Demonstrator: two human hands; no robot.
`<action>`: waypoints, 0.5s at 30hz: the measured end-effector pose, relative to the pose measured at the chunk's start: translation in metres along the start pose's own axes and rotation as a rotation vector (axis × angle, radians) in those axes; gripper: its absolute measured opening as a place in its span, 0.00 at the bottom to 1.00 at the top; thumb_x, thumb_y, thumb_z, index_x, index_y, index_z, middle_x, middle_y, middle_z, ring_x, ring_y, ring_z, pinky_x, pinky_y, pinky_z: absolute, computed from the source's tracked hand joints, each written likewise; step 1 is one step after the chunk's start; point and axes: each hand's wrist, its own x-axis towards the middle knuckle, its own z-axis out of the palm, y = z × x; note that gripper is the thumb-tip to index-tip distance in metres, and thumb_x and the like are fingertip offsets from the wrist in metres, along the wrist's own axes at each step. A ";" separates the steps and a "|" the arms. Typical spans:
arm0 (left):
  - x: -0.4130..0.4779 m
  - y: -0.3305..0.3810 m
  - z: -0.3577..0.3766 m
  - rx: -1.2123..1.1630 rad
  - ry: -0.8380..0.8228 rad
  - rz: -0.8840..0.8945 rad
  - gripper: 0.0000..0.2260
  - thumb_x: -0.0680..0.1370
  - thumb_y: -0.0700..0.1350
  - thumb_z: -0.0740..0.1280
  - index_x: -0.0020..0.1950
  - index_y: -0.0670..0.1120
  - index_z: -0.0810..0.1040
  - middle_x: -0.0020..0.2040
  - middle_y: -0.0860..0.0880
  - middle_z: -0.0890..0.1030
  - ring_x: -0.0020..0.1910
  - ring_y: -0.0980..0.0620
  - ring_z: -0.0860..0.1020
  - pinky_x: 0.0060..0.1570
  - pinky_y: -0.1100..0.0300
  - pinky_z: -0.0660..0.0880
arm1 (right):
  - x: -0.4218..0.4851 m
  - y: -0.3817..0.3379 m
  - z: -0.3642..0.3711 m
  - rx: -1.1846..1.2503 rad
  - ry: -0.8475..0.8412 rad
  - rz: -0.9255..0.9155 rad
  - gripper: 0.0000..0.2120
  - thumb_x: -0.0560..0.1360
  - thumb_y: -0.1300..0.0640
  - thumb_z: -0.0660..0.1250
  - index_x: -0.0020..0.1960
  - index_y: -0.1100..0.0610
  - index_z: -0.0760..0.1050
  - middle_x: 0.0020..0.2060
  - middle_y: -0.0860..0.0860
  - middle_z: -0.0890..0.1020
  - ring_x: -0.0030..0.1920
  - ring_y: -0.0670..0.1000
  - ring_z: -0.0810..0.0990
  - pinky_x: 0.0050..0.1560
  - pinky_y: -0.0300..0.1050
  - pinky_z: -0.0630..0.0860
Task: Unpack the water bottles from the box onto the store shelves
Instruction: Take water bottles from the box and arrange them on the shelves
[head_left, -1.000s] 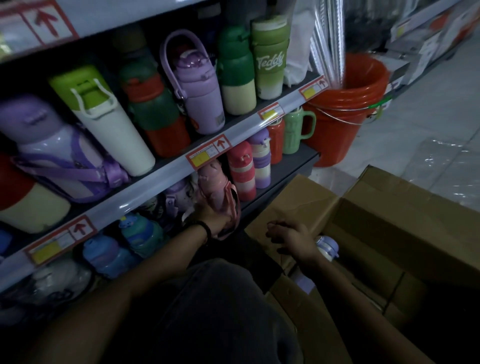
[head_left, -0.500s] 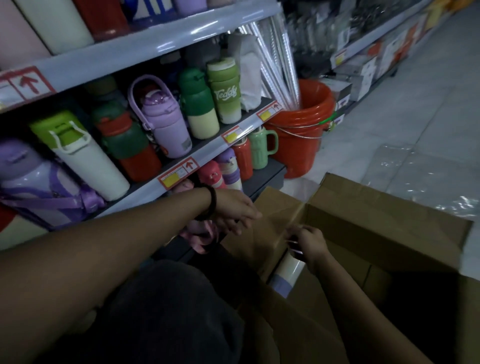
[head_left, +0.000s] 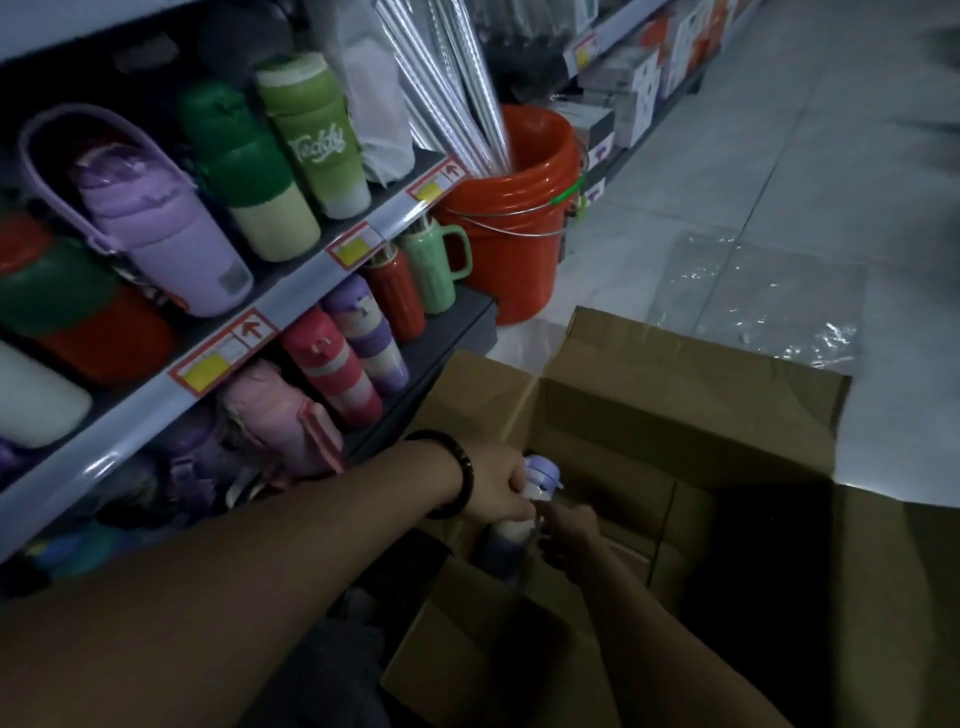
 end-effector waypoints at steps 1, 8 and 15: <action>0.001 -0.001 -0.003 0.041 -0.054 -0.006 0.20 0.82 0.57 0.67 0.65 0.43 0.82 0.62 0.44 0.82 0.61 0.44 0.80 0.64 0.50 0.77 | 0.006 0.005 0.005 -0.009 0.012 0.013 0.23 0.73 0.52 0.79 0.60 0.65 0.78 0.50 0.61 0.83 0.47 0.60 0.83 0.43 0.52 0.81; 0.008 -0.009 -0.022 0.109 -0.156 -0.030 0.20 0.82 0.61 0.64 0.68 0.51 0.81 0.65 0.49 0.81 0.64 0.48 0.79 0.65 0.54 0.75 | 0.038 0.015 0.034 -0.080 0.008 -0.010 0.37 0.61 0.49 0.86 0.63 0.63 0.76 0.56 0.61 0.83 0.51 0.60 0.84 0.44 0.53 0.80; 0.006 -0.007 -0.031 0.031 -0.133 -0.018 0.21 0.83 0.61 0.64 0.69 0.50 0.80 0.65 0.48 0.81 0.63 0.48 0.78 0.66 0.51 0.75 | 0.043 0.017 0.028 -0.101 0.063 0.057 0.34 0.66 0.50 0.85 0.63 0.61 0.72 0.56 0.58 0.79 0.55 0.61 0.82 0.49 0.55 0.81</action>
